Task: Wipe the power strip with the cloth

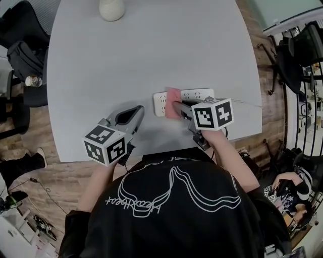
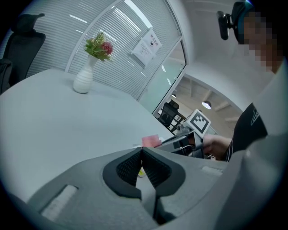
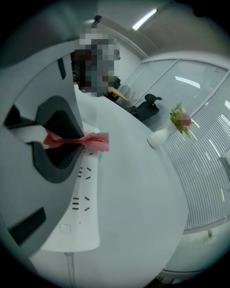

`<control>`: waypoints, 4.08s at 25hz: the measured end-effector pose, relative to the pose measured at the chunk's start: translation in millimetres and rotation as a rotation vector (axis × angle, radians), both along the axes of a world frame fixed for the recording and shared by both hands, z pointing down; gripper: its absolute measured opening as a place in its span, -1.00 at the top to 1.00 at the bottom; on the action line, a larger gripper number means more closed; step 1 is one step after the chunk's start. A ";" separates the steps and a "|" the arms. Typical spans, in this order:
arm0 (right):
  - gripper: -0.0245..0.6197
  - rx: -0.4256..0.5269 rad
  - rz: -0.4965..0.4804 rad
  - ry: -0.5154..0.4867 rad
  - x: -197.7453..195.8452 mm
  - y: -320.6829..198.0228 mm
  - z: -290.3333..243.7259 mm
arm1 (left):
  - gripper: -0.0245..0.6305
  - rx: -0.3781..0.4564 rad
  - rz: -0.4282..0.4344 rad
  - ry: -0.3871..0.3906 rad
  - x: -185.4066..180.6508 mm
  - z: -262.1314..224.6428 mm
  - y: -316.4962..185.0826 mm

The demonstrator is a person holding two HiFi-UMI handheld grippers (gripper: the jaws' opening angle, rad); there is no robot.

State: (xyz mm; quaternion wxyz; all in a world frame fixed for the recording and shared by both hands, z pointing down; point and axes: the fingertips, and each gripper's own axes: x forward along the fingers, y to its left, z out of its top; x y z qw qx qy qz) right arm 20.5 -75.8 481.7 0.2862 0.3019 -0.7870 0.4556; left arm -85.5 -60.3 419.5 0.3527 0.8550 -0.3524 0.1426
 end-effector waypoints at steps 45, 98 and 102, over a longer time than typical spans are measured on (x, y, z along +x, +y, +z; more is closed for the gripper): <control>0.81 0.051 0.320 0.169 166.2 -4.0 1.2 | 0.89 -0.004 0.152 0.014 61.6 -1.0 -6.7; 0.81 0.115 -0.158 0.080 -48.5 2.2 -2.9 | 0.89 0.001 -0.054 -0.010 -12.3 -6.7 24.2; 0.81 0.117 -0.163 0.095 -47.4 2.4 -0.8 | 0.89 -0.003 -0.058 -0.011 -13.7 -4.4 26.4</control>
